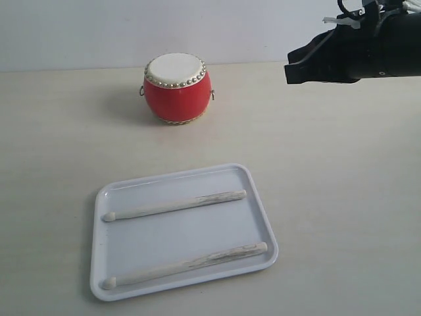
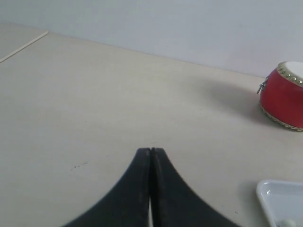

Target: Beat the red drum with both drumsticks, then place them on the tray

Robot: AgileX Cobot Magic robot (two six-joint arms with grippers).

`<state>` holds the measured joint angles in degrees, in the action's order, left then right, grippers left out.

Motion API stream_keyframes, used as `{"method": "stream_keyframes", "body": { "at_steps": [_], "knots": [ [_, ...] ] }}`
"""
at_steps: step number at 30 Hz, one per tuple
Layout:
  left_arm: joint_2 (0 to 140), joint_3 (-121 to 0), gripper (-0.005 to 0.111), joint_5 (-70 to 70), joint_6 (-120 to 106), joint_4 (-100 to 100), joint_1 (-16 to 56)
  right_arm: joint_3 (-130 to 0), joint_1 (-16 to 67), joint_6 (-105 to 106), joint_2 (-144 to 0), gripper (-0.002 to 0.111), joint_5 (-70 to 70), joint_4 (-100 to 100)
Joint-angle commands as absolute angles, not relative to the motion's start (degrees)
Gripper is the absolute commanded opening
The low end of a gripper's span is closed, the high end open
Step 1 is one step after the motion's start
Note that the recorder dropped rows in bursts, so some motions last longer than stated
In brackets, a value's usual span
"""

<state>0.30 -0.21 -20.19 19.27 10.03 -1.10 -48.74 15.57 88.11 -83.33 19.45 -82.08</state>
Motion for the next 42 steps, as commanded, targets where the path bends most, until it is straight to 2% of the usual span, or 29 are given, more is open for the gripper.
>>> {"method": "stream_keyframes", "body": {
  "at_steps": [1, 34, 38, 42],
  "knots": [
    [0.0, 0.0, 0.000, -20.4, 19.5, 10.1, -1.2, -48.4, 15.2, 88.2, -82.9, 0.000, 19.4, -82.4],
    [0.0, 0.0, 0.000, -20.6, 19.5, 10.1, -1.2, -48.3, 15.2, 88.1, -82.4, 0.000, 19.4, -82.5],
    [0.0, 0.0, 0.000, -20.6, 19.5, 10.1, -1.2, -45.2, 15.2, 86.5, -75.8, 0.000, 15.1, -82.5],
    [0.0, 0.0, 0.000, -20.6, 19.5, 10.1, -1.2, -37.6, 15.2, 81.1, -62.0, 0.000, 3.0, -82.5]
  ]
}}
